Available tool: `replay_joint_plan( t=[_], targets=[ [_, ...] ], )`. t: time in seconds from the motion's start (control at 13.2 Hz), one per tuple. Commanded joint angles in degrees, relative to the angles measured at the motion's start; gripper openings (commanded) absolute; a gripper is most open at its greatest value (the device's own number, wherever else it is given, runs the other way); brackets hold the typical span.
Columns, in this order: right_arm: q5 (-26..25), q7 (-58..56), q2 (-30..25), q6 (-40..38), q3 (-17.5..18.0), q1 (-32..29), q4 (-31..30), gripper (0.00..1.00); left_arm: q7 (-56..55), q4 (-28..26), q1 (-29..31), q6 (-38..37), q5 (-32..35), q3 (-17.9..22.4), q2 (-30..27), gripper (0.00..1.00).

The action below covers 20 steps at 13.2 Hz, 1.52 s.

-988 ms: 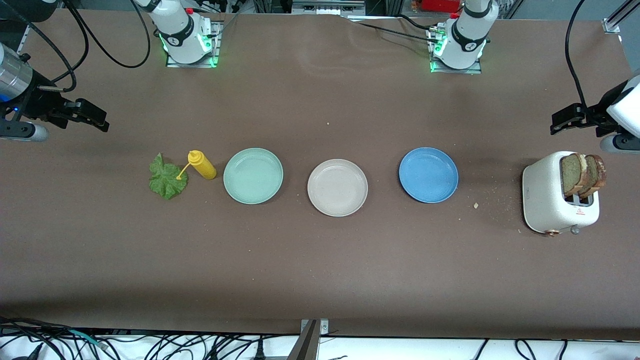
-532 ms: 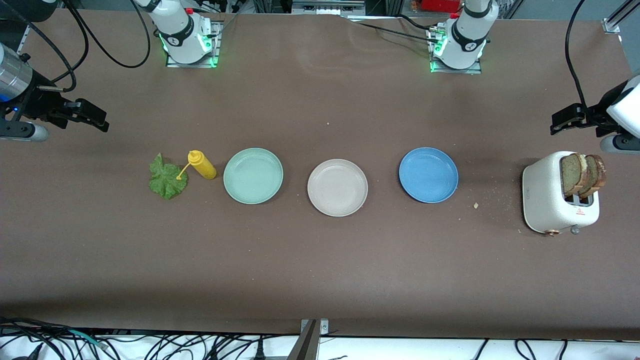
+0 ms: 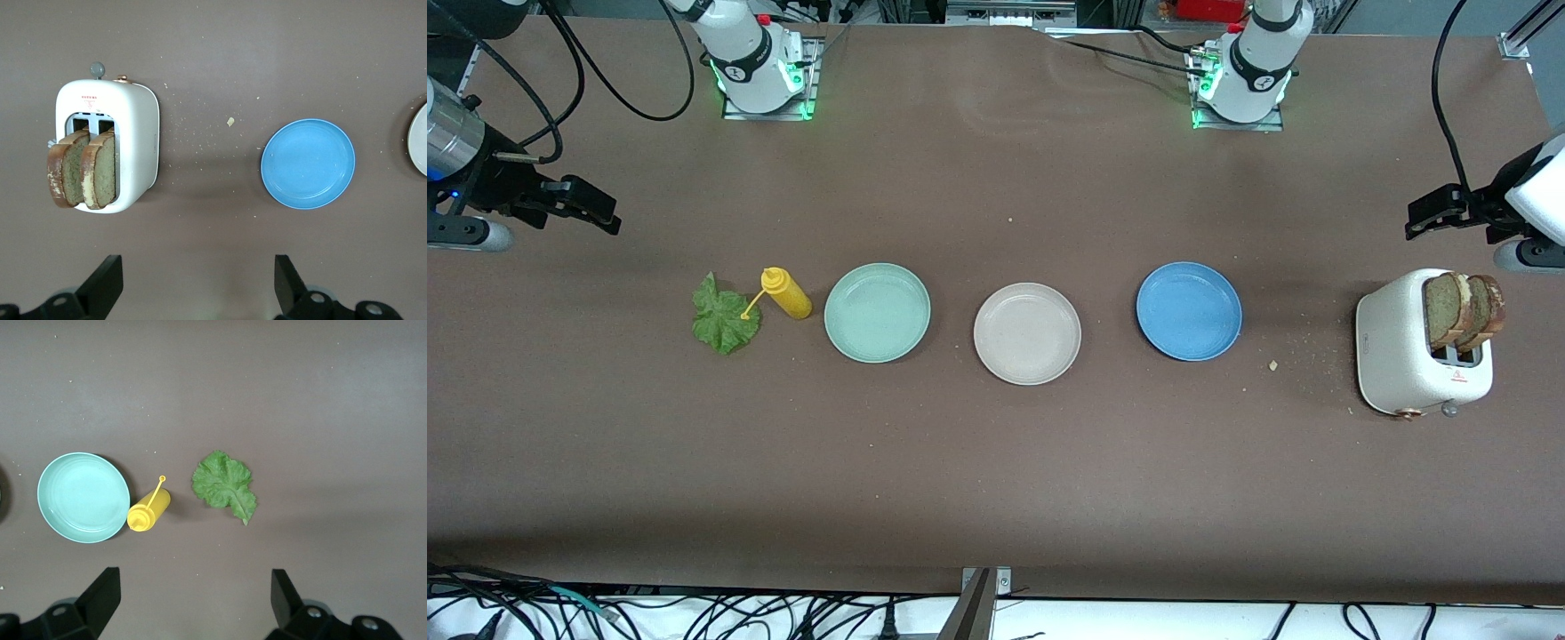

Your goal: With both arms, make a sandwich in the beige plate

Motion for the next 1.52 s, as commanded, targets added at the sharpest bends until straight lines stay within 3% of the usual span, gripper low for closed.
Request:
replay_joint_plan(
  t=[0.0, 0.84, 1.44],
  targets=[
    [-0.36, 0.32, 0.34, -0.97, 0.94, -0.94, 1.33, 1.0, 1.19, 0.37, -0.14, 0.28, -0.01, 0.11, 0.15, 1.0],
    [-0.27, 0.32, 0.34, -1.06, 0.94, -0.94, 1.16, 1.0, 1.53, 0.02, 0.56, 0.36, 0.78, 0.2, 0.24, 1.0],
    [-0.18, 0.32, 0.26, -1.24, 1.03, -0.94, 0.9, 1.0, 10.67, -1.9, 8.55, 8.43, 0.69, 0.29, 7.44, 0.99]
  ],
)
